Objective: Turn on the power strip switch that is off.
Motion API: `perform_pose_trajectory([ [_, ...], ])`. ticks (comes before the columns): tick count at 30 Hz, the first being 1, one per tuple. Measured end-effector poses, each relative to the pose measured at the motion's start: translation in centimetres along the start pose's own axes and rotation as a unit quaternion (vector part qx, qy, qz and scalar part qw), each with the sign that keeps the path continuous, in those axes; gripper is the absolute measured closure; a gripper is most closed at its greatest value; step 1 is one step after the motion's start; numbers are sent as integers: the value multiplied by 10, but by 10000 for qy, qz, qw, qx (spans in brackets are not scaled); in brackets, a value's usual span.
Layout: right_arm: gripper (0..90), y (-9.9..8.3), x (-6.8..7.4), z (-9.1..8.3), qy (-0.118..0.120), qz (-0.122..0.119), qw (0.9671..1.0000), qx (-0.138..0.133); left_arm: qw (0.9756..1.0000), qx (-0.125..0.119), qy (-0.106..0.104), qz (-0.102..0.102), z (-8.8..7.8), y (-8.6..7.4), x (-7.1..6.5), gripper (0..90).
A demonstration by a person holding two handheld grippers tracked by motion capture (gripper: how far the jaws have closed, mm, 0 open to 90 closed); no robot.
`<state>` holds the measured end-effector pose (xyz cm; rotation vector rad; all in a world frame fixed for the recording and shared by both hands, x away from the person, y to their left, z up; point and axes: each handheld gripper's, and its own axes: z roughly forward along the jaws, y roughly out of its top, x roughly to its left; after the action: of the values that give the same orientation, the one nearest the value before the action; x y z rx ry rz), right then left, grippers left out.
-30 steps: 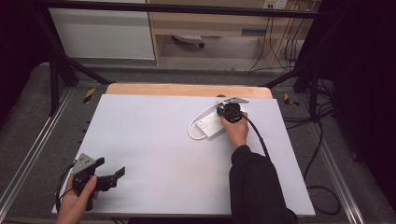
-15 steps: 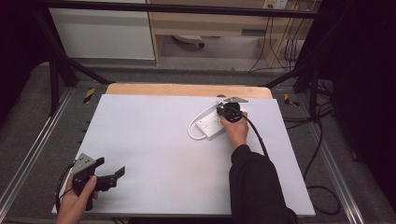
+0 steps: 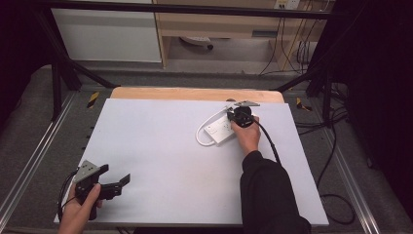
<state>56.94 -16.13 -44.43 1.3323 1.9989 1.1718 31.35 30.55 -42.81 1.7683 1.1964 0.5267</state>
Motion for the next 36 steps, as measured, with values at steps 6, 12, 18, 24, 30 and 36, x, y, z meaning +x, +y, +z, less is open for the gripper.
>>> perform_pose_trajectory([
  [6, 900, 2, -1, -2, -17, -6, 10000, -25, 10000, -26, 3, 3, 0, 0, 0, 65],
  [12, 900, 4, -2, -5, -41, -11, 10000, -72, 10000, -14, 7, 7, 0, 0, 0, 65],
  [18, 875, 8, -2, -9, 37, -40, 9999, -99, 10000, -1, 8, 13, 0, 0, 0, 65],
  [24, 840, 10, -4, -13, 37, -35, 9999, -146, 10000, -6, 9, 7, 0, 0, 0, 65],
  [30, 810, 14, -5, -18, 43, -23, 9998, -192, 10000, -6, 4, 11, 0, 0, 0, 65],
  [36, 758, 18, -6, -24, 94, -12, 9997, -227, 10000, 7, 3, 18, 1, 0, 0, 65],
])
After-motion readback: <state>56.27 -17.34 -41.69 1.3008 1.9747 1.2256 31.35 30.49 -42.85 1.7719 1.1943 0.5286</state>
